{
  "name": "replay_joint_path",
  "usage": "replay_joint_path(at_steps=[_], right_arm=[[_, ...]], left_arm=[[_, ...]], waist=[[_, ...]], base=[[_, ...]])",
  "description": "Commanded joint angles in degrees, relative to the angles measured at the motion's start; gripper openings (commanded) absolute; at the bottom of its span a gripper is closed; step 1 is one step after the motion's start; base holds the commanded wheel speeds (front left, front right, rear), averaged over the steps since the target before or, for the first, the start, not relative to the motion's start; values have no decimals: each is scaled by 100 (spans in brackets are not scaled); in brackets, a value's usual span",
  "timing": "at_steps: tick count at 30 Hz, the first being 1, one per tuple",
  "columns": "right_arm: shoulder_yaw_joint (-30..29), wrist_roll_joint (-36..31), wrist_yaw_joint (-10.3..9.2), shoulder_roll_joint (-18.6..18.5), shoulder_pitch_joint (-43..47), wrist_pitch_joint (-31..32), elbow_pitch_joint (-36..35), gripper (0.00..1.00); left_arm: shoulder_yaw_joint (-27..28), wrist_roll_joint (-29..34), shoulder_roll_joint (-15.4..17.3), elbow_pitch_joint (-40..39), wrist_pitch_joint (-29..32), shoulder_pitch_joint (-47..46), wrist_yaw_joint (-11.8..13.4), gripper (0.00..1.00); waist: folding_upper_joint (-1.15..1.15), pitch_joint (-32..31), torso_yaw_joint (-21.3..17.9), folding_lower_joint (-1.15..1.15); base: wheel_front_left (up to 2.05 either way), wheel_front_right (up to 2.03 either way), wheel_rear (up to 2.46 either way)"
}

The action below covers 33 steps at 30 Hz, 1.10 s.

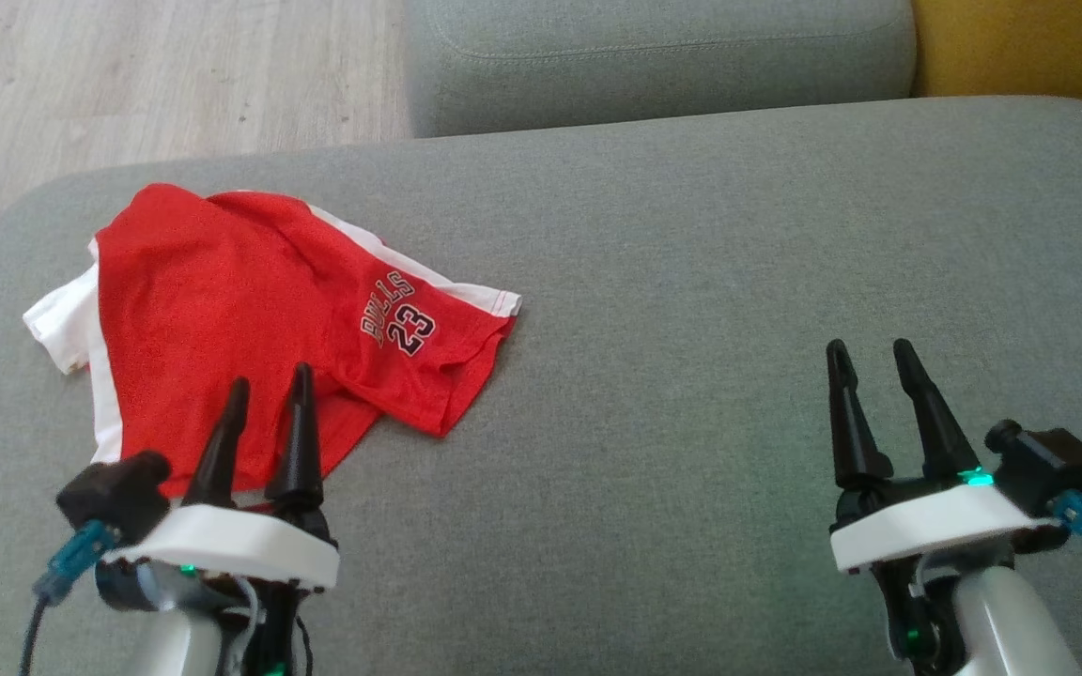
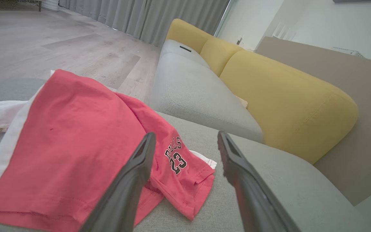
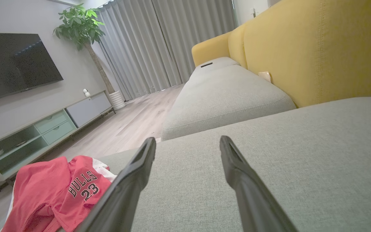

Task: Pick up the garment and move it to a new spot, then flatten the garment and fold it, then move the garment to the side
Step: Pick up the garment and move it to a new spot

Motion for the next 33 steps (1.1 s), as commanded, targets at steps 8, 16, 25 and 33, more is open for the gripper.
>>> replay_joint_path(at_steps=[8, 16, 25, 33], right_arm=[[217, -786, -3, -30, -278, -207, -201, 100], [304, -1446, -3, -24, -314, -342, -282, 100], [367, -1599, -4, -23, -329, -494, -468, 100], [177, -475, -4, -26, -227, -629, -436, 100]], left_arm=[[-229, 645, 270, -237, -205, -230, 296, 100], [-546, 1211, 425, -296, -340, -305, 536, 100], [-386, 1318, 250, -512, -490, -267, 517, 100], [269, 1331, -150, -533, -624, -104, -242, 100]], waist=[[0, -10, 8, 0], [0, 18, 34, 0], [0, 55, 46, 0], [0, 65, 50, 0]], base=[[0, 0, 0], [0, 0, 0], [0, 0, 0], [0, 0, 0]])
